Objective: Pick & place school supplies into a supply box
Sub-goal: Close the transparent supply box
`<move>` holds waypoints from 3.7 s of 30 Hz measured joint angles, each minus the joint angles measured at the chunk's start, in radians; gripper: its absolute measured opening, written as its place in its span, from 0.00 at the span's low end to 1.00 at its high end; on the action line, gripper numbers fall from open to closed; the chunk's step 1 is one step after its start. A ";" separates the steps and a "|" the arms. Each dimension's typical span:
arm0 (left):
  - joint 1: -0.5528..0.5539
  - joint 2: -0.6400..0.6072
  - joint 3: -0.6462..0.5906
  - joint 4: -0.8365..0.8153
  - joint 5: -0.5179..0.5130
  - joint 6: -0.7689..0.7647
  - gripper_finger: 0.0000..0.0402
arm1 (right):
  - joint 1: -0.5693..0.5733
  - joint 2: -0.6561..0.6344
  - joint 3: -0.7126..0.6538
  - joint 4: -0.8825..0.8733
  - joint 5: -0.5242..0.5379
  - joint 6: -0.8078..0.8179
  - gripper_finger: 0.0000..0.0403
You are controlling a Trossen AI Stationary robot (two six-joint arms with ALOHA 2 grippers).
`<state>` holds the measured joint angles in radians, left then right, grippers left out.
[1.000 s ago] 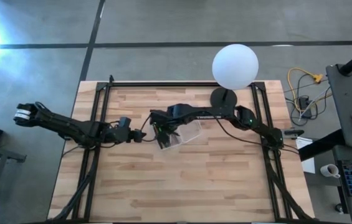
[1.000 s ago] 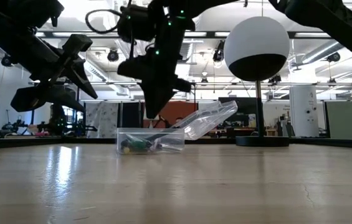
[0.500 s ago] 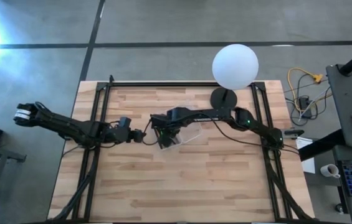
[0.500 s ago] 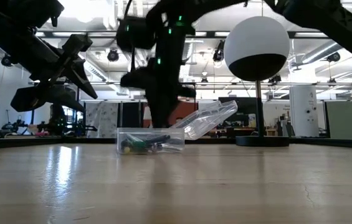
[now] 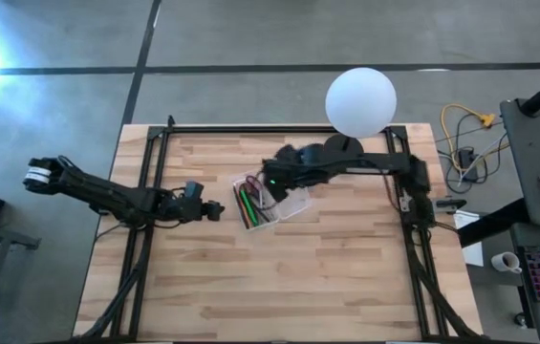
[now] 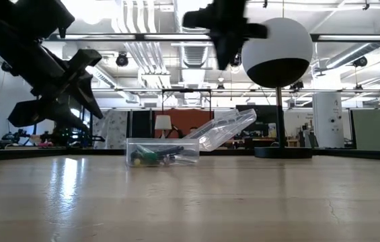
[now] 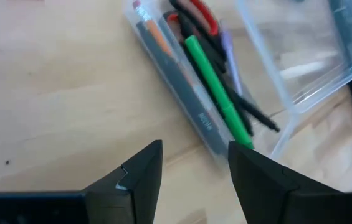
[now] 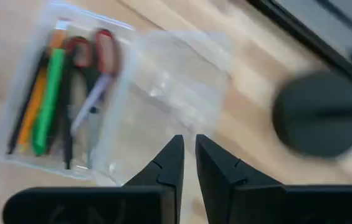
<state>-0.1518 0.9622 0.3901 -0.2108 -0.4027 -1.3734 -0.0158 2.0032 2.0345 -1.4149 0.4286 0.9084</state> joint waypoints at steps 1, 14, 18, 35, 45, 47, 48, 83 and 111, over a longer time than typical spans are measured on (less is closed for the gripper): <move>0.000 0.010 0.000 0.000 0.007 0.000 0.41 | 0.015 -0.036 -0.055 0.000 0.002 0.070 0.08; 0.002 0.041 0.000 0.022 0.017 -0.001 0.41 | 0.188 -0.403 -0.842 0.177 0.055 0.993 0.08; 0.002 0.072 -0.003 0.024 0.020 0.000 0.41 | 0.085 -0.475 -1.060 0.561 0.019 0.976 0.08; 0.064 0.338 0.003 0.181 0.024 -0.029 0.41 | -0.217 -0.513 -1.533 1.461 -0.048 1.141 0.08; 0.126 0.359 0.004 0.221 0.027 0.005 0.41 | -0.283 -0.287 -1.441 1.945 -0.348 0.921 0.08; 0.130 0.365 0.004 0.234 0.027 0.012 0.41 | -0.256 -0.284 -1.393 1.942 -0.365 0.877 0.08; 0.131 0.369 0.004 0.242 0.027 0.013 0.41 | -0.243 -0.286 -1.368 1.943 -0.362 0.851 0.08; 0.118 -0.030 -0.049 0.192 0.102 0.160 0.35 | -0.051 0.178 -0.636 1.480 -0.519 0.612 0.08; 0.131 0.416 -0.036 0.451 0.234 0.142 0.35 | -0.062 0.093 -0.643 1.352 -0.461 0.481 0.08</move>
<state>-0.0212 1.3778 0.3544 0.2401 -0.1691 -1.2311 -0.0776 2.0961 1.3915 -0.0630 -0.0320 1.3896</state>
